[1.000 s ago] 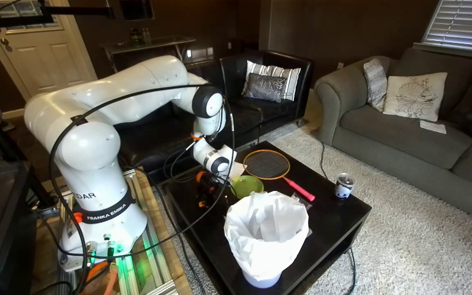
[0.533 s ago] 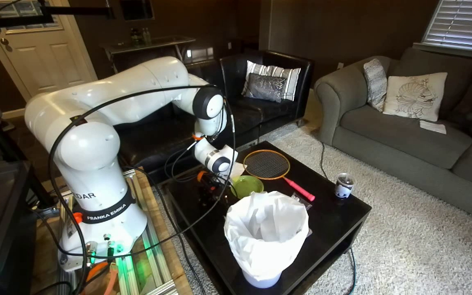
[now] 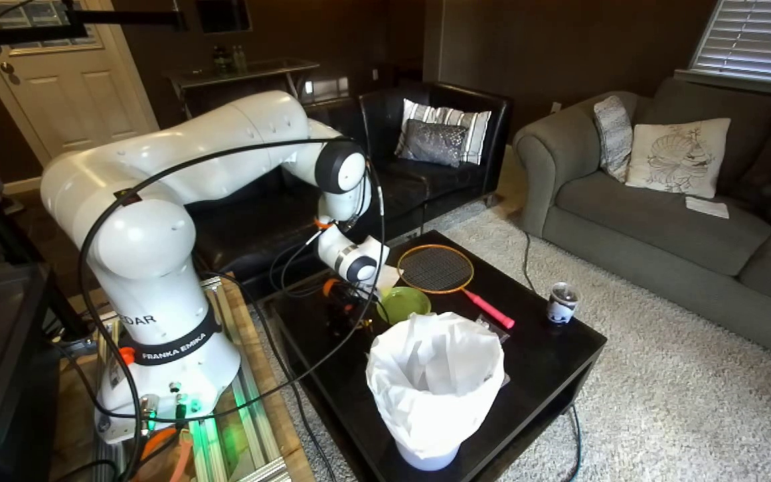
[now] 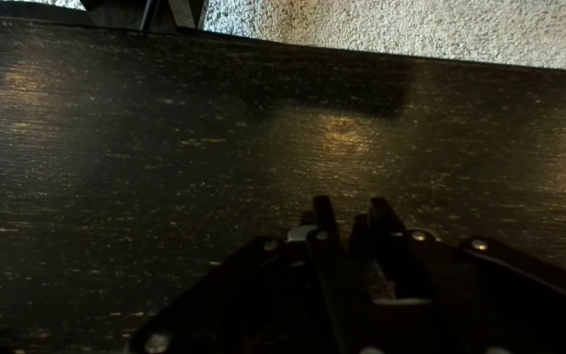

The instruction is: Turn the orange object upside down.

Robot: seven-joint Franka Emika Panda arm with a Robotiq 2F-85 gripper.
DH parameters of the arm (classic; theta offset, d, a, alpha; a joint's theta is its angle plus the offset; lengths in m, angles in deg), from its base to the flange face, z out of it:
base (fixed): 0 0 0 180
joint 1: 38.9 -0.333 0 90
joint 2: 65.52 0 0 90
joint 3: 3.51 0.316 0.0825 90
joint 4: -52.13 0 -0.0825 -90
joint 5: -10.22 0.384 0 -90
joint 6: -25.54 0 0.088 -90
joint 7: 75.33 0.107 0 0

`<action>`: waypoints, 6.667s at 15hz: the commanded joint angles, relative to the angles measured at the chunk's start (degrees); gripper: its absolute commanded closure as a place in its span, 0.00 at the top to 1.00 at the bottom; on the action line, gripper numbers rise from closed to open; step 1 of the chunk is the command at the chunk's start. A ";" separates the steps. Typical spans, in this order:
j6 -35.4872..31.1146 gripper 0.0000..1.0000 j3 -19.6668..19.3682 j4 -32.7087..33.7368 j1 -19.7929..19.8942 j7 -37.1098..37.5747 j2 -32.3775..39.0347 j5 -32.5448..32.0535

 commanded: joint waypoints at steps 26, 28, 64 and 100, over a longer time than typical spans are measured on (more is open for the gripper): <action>-27.75 0.50 -8.31 -8.76 -10.70 11.21 -2.90 0.31; -28.05 0.36 -8.07 -8.52 -10.38 10.86 -2.56 0.33; 31.33 0.13 4.25 19.13 4.78 -4.96 6.40 -2.40; 48.51 0.50 -4.36 24.80 -11.69 -1.65 5.52 -22.27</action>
